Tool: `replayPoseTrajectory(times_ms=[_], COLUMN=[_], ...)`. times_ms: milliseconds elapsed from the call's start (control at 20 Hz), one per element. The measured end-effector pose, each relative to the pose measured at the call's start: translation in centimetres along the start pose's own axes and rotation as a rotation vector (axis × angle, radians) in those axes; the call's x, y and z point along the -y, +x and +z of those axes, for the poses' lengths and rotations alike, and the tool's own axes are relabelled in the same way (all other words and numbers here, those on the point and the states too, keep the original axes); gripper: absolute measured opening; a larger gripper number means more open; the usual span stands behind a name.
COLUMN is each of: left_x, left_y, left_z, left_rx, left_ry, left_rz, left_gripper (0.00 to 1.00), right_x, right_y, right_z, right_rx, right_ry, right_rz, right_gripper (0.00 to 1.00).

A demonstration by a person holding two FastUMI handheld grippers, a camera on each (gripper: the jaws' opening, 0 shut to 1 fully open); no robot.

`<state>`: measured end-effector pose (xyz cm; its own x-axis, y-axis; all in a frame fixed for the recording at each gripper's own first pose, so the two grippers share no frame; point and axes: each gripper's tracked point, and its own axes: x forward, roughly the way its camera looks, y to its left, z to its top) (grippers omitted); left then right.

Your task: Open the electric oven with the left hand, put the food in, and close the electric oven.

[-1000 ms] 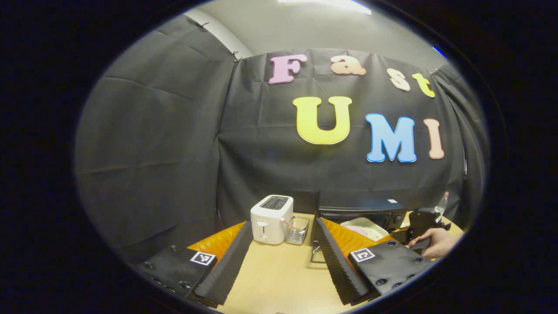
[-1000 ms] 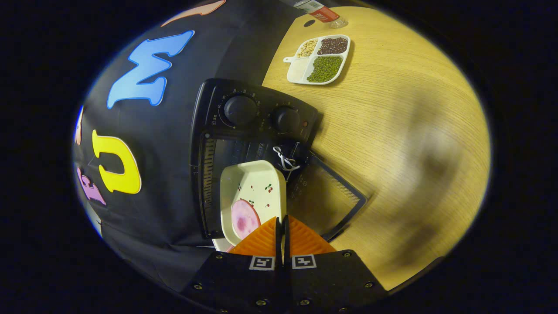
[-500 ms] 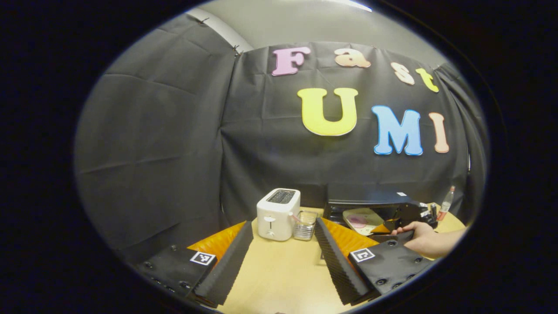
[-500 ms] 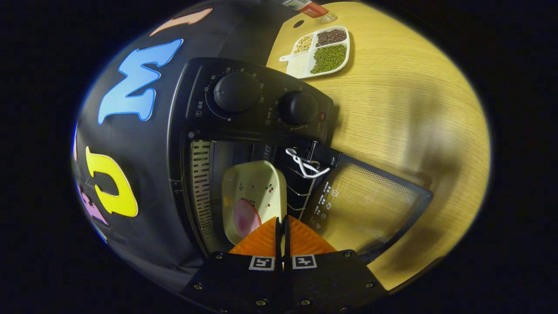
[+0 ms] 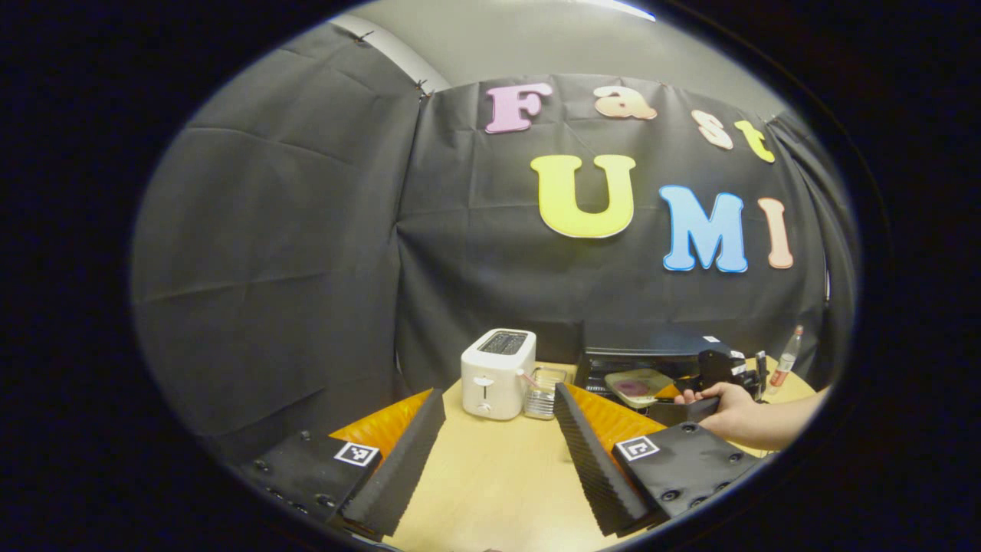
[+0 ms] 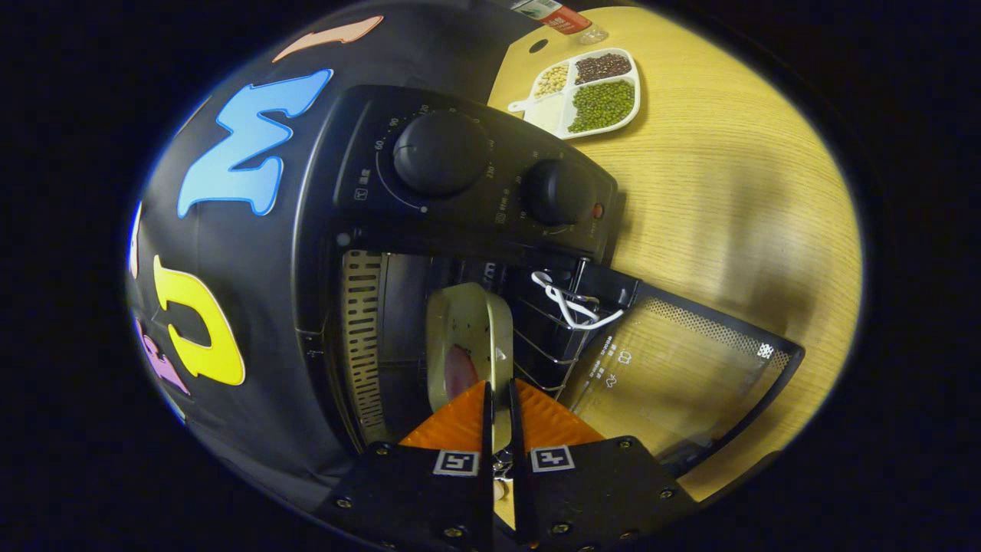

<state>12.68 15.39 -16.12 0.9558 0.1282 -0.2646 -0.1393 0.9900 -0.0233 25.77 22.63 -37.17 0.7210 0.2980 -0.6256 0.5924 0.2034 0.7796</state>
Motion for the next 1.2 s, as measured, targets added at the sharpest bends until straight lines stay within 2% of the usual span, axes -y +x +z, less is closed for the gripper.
replayPoseTrajectory(times_ms=[50, 100, 150, 250, 300, 450, 500, 550, 600, 700, 800, 850, 1000, 1050, 1100, 1200], left_x=[0.1, 0.5, 0.8, 1.5, 2.2, 3.8, 4.4, 4.9, 5.3, 6.4, 7.5, 8.0, 9.6, 10.2, 10.8, 12.1], left_y=[-0.1, -0.2, -0.2, -0.6, -0.6, -1.2, -1.2, -1.4, -1.5, -1.7, -1.8, -2.0, -1.8, -1.7, -1.5, -1.2], left_z=[0.1, 0.3, 0.5, 0.5, 0.7, 0.9, 0.7, 0.6, 0.6, 0.6, 0.4, 0.3, -0.7, -1.1, -1.5, -2.2], left_rx=[0.004, 0.007, 0.008, 0.013, 0.017, 0.024, 0.023, 0.023, 0.021, 0.019, 0.018, 0.016, -0.003, -0.013, -0.024, -0.042], left_ry=[0.001, 0.000, 0.001, 0.002, -0.001, -0.003, 0.000, 0.002, 0.004, 0.006, 0.009, 0.012, 0.016, 0.017, 0.017, 0.011], left_rz=[-0.003, -0.007, -0.013, -0.027, -0.035, -0.061, -0.069, -0.079, -0.086, -0.104, -0.122, -0.132, -0.164, -0.175, -0.185, -0.209], left_gripper=[1.00, 1.00, 1.00, 0.91, 0.96, 0.96, 0.91, 0.96, 0.94, 0.96, 1.00, 0.96, 0.97, 1.00, 0.96, 0.96], right_x=[-0.5, -1.0, -1.5, -1.8, -1.8, -2.0, -2.2, -2.3, -2.4, -2.4, -2.3, -2.2, -1.9, -1.7, -1.6, -1.7], right_y=[-0.4, -1.0, -1.4, -3.1, -3.8, -6.8, -8.0, -9.1, -10.4, -12.8, -15.2, -16.3, -19.6, -20.7, -21.6, -23.5], right_z=[-0.3, -0.4, -0.7, -0.9, -1.0, -0.7, -0.7, -0.7, -0.6, -0.1, 1.1, 1.7, 3.4, 4.0, 4.6, 6.0], right_rx=[-0.013, -0.021, -0.034, -0.054, -0.057, -0.053, -0.057, -0.061, -0.064, -0.062, -0.034, -0.015, 0.048, 0.068, 0.087, 0.135], right_ry=[-0.004, -0.011, -0.024, -0.074, -0.105, -0.253, -0.319, -0.367, -0.417, -0.514, -0.625, -0.690, -0.860, -0.906, -0.948, -1.030], right_rz=[0.022, 0.040, 0.066, 0.081, 0.085, 0.104, 0.122, 0.134, 0.146, 0.168, 0.186, 0.196, 0.224, 0.224, 0.226, 0.231], right_gripper=[0.05, 0.26, 0.34, 0.96, 0.98, 0.98, 0.97, 0.98, 0.97, 0.97, 0.97, 0.98, 0.97, 0.98, 0.98, 0.97])
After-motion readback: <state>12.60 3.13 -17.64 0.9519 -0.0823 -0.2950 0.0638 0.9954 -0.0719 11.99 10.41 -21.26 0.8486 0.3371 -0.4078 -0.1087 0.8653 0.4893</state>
